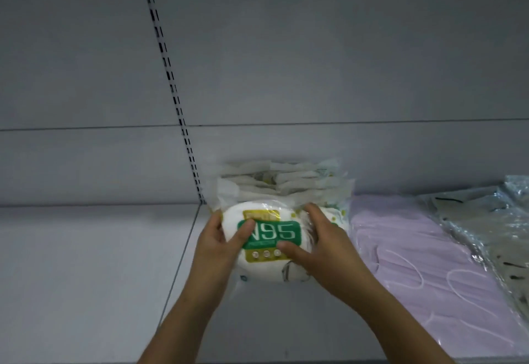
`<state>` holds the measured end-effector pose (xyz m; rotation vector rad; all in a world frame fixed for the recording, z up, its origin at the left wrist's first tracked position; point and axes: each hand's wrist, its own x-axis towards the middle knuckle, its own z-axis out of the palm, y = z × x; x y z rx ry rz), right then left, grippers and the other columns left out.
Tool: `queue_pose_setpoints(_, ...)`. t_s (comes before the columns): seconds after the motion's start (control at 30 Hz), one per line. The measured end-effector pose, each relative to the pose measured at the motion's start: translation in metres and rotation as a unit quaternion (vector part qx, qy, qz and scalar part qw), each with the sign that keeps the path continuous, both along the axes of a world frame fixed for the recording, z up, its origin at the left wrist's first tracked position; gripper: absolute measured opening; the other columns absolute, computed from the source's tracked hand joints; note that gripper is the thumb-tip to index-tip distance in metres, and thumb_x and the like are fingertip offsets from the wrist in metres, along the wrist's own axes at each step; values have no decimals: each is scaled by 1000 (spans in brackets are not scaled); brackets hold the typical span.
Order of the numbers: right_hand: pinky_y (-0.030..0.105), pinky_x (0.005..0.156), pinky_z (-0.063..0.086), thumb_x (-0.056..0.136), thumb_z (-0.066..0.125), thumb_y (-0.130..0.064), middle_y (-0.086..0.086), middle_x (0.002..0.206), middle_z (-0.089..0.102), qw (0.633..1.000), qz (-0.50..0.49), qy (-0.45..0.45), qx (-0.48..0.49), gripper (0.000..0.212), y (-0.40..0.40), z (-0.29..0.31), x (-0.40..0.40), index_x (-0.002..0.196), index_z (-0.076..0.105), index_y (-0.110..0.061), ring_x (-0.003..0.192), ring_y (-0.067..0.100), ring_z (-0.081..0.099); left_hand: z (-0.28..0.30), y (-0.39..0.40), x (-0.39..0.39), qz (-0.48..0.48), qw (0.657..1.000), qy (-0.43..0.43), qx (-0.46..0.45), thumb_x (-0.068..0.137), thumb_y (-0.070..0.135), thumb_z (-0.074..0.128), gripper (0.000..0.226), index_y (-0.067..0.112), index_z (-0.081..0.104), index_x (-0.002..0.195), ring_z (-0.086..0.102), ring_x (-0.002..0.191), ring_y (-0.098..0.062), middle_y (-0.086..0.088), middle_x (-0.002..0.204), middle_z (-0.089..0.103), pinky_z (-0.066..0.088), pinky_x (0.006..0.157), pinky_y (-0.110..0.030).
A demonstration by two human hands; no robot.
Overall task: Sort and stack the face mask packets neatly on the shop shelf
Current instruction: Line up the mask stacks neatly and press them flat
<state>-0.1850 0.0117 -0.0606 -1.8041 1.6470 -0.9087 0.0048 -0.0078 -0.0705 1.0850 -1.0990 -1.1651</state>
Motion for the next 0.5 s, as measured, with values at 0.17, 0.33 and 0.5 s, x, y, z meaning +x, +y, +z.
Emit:
queue_pose_setpoints(0.17, 17, 93, 41, 71, 85, -40, 3, 136, 48, 987, -144, 38, -55, 92, -5, -28, -41, 145, 33, -22, 119, 18, 48, -29, -33, 30, 178, 984, -15, -7, 102, 31, 52, 12, 30, 61, 109, 63, 106, -11, 11, 107, 67, 48, 87, -21)
queue_pose_setpoints(0.33, 48, 123, 5, 71, 74, -63, 12, 164, -2, 935, -258, 212, -121, 126, -7, -42, -33, 157, -7, -20, 151, 31, -1, -41, -99, 46, 120, 989, 10, 89, 108, 30, 34, 27, 20, 59, 105, 59, 109, -22, 1, 103, 64, 46, 95, -29)
queue_pose_setpoints(0.5, 57, 120, 12, 87, 63, -34, 16, 160, 22, 870, -130, 332, -342, 74, -15, -60, -2, 151, 31, -15, 149, 35, 17, -41, -141, 31, 42, 979, 60, 188, 109, 31, 32, 37, 14, 64, 101, 71, 76, -22, -6, 83, 74, 56, 63, -33)
